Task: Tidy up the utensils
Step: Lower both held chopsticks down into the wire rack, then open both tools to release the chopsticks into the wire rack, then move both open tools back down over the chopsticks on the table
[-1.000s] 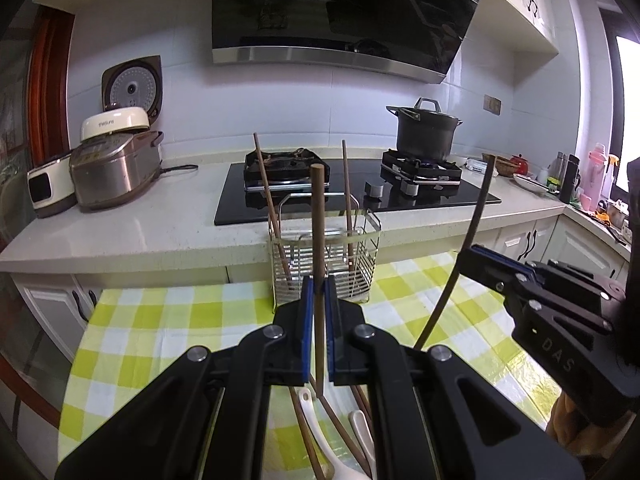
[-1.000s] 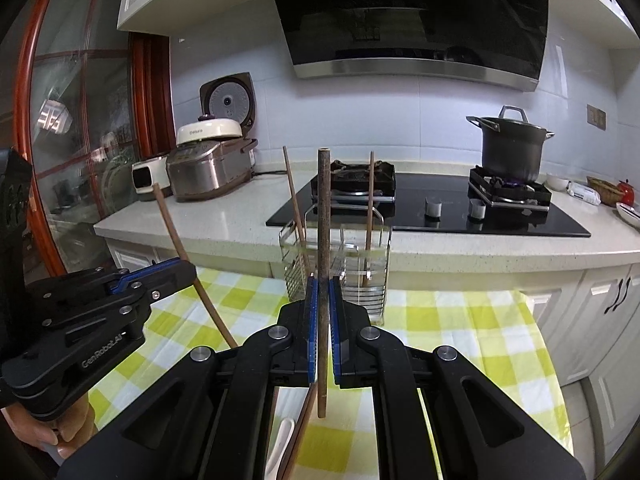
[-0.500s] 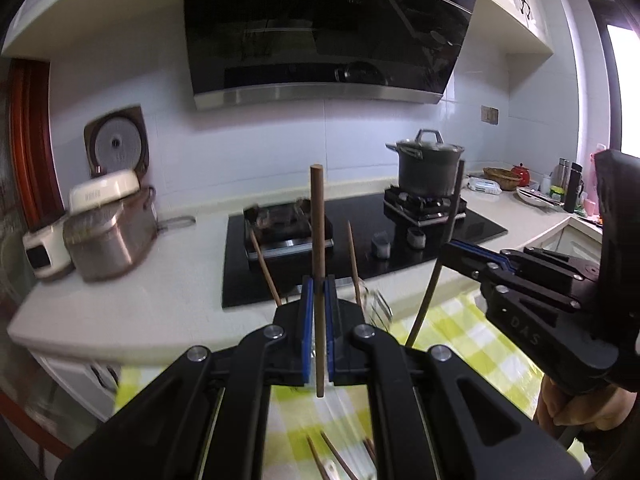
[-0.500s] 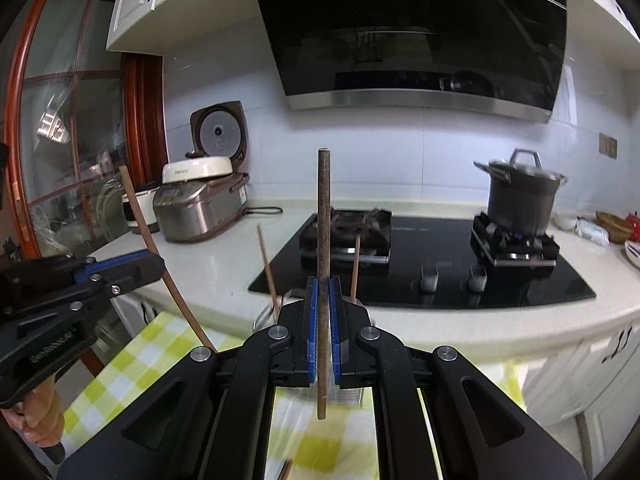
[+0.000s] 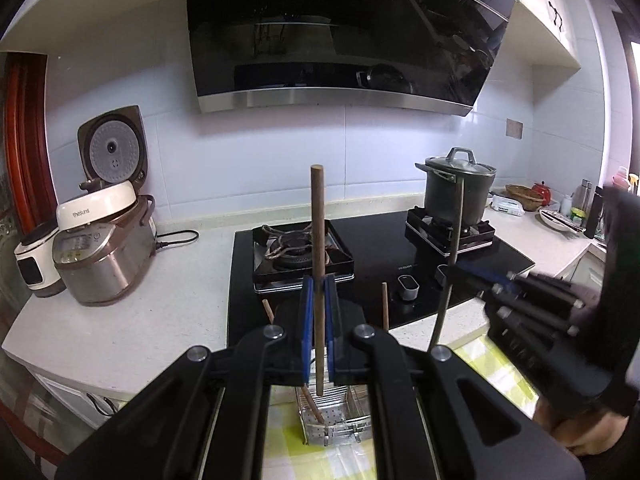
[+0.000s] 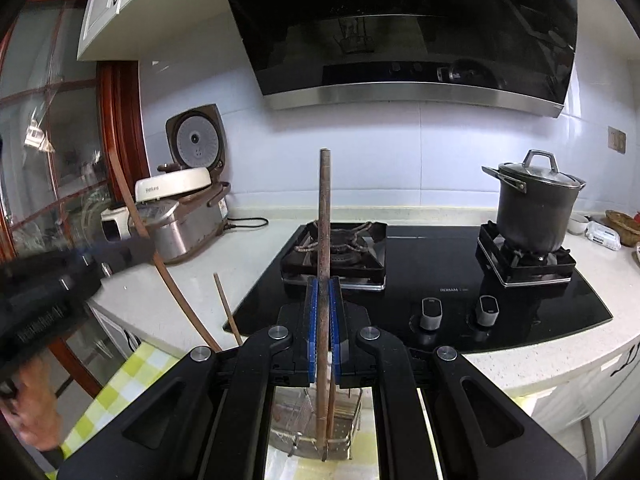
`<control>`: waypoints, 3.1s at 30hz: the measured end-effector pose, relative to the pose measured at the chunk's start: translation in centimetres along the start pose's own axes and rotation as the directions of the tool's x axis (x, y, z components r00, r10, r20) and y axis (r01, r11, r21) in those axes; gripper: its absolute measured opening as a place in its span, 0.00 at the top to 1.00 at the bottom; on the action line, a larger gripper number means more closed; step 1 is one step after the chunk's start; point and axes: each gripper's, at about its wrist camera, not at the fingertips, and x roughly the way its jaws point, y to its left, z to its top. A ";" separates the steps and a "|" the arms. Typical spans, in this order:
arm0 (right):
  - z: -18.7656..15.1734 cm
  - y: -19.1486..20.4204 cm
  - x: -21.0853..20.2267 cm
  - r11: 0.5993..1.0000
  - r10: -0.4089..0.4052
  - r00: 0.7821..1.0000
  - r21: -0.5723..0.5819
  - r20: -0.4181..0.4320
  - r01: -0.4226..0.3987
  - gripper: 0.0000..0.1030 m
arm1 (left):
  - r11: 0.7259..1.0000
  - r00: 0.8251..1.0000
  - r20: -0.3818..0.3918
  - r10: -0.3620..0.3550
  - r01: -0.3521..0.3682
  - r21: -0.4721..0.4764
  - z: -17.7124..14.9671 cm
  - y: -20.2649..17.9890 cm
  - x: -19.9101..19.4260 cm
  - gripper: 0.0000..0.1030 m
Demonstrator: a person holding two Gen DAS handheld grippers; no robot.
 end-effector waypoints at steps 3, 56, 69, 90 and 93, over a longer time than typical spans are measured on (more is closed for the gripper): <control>1.1 0.0 -0.1 1.000 0.003 1.000 0.000 0.016 -0.003 0.94 | 1.000 1.000 -0.009 0.005 -0.005 0.003 -0.4 0.2 0.8 0.95; -19.4 1.3 -4.5 0.982 0.121 0.963 0.173 -0.240 -0.081 0.74 | 0.971 0.986 -0.163 0.042 -0.079 -0.225 -22.0 3.4 -4.9 0.30; -30.0 4.9 -3.4 0.984 0.125 0.872 0.169 -0.474 -0.049 0.74 | 0.974 0.936 -0.349 0.045 -0.118 -0.191 -32.3 2.2 -4.3 0.31; -31.2 6.3 -2.6 0.999 -0.009 0.862 0.027 -0.507 0.026 0.74 | 0.980 0.899 -0.437 0.037 -0.119 -0.160 -35.3 1.6 -2.6 0.31; -31.1 6.2 -2.6 0.998 -0.049 0.857 0.000 -0.514 0.057 0.74 | 0.981 0.894 -0.447 0.038 -0.119 -0.154 -35.4 1.5 -2.3 0.31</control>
